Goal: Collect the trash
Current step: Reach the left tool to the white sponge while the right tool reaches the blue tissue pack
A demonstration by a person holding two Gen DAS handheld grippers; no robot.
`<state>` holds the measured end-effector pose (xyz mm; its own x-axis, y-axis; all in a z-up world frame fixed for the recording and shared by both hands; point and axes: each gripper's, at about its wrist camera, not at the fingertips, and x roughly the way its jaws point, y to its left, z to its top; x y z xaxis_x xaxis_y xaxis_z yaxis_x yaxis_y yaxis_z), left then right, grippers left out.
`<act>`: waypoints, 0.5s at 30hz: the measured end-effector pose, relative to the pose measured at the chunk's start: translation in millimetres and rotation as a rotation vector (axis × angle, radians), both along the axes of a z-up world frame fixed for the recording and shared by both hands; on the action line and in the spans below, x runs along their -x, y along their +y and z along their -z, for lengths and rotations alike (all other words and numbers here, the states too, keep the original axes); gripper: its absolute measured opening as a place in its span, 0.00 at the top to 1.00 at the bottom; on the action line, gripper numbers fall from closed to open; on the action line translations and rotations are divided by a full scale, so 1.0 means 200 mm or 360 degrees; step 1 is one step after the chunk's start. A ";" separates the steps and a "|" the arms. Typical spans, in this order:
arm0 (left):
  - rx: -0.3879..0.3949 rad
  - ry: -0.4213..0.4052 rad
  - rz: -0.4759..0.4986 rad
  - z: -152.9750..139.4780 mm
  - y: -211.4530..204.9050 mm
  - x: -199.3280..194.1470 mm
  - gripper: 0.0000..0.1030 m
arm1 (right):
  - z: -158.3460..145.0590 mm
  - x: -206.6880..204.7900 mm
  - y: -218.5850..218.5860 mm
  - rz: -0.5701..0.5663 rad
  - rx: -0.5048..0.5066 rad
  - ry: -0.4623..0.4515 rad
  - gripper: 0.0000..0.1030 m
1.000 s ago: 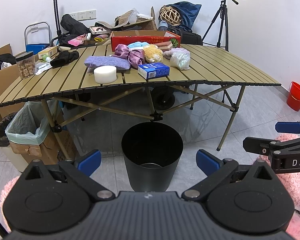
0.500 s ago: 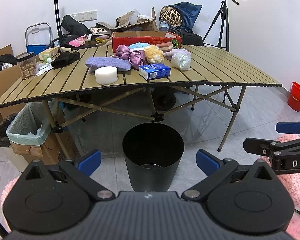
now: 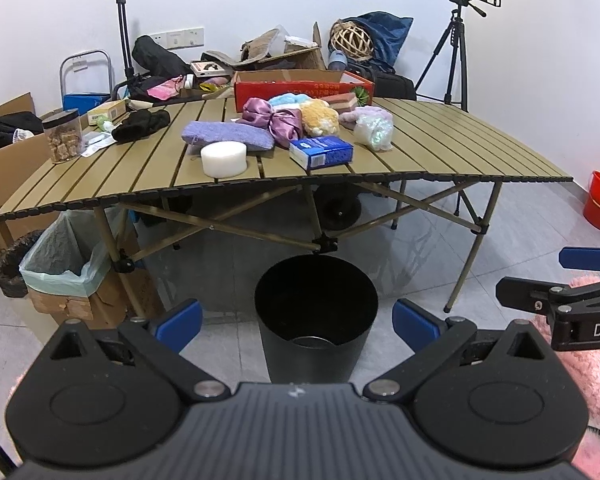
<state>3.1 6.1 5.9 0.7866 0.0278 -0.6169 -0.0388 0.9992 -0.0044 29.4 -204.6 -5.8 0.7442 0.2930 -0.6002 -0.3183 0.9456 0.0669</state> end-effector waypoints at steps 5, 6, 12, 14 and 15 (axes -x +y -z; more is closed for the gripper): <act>-0.0007 -0.0024 -0.0022 0.00 0.01 -0.04 0.00 | -0.01 -0.04 0.01 -0.0006 -0.0001 -0.0026 0.00; -0.0007 -0.0030 -0.0028 -0.01 0.01 -0.04 0.00 | -0.01 -0.05 0.01 -0.0008 -0.0001 -0.0029 0.00; -0.0003 -0.0060 -0.0064 -0.02 0.04 -0.10 0.00 | -0.02 -0.11 0.03 -0.0030 -0.0015 -0.0053 0.00; -0.0001 -0.0073 -0.0075 -0.03 0.05 -0.12 0.00 | -0.02 -0.13 0.04 -0.0035 -0.0022 -0.0063 0.00; 0.0000 -0.0080 -0.0082 -0.03 0.05 -0.13 0.00 | -0.02 -0.14 0.04 -0.0037 -0.0023 -0.0067 0.00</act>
